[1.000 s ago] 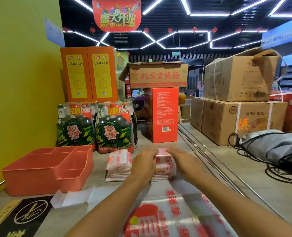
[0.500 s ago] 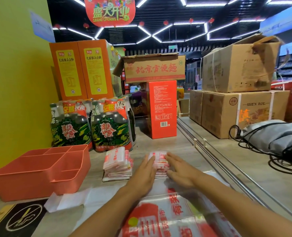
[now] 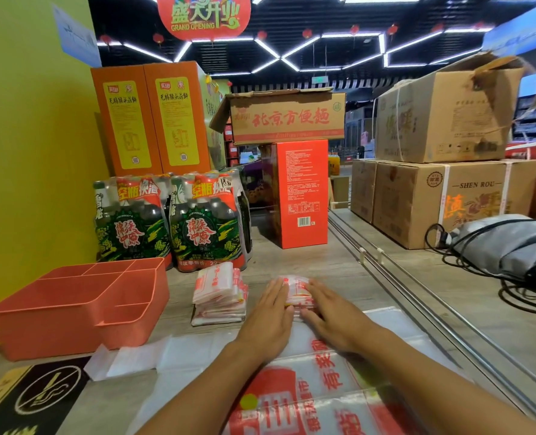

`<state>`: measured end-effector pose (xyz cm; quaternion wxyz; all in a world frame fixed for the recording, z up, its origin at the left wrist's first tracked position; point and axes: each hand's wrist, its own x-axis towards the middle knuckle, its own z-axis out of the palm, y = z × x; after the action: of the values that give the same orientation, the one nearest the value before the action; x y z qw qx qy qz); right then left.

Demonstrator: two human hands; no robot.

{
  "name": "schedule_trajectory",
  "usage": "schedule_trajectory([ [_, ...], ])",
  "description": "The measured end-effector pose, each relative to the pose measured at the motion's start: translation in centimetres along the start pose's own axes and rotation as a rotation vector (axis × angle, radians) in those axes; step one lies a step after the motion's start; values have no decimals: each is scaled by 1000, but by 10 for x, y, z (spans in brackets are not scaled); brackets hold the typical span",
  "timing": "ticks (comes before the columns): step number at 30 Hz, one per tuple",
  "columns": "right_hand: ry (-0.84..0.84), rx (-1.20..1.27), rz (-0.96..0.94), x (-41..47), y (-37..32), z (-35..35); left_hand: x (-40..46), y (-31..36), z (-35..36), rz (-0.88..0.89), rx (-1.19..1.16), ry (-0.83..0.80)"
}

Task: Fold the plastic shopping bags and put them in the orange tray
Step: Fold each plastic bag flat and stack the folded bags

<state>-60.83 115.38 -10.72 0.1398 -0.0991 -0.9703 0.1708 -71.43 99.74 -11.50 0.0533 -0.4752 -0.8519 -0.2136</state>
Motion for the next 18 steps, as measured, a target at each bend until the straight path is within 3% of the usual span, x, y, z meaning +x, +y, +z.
schedule_trajectory([
  [18, 17, 51, -18, -3, 5, 8, 3, -8, 9, 1, -54, 135],
])
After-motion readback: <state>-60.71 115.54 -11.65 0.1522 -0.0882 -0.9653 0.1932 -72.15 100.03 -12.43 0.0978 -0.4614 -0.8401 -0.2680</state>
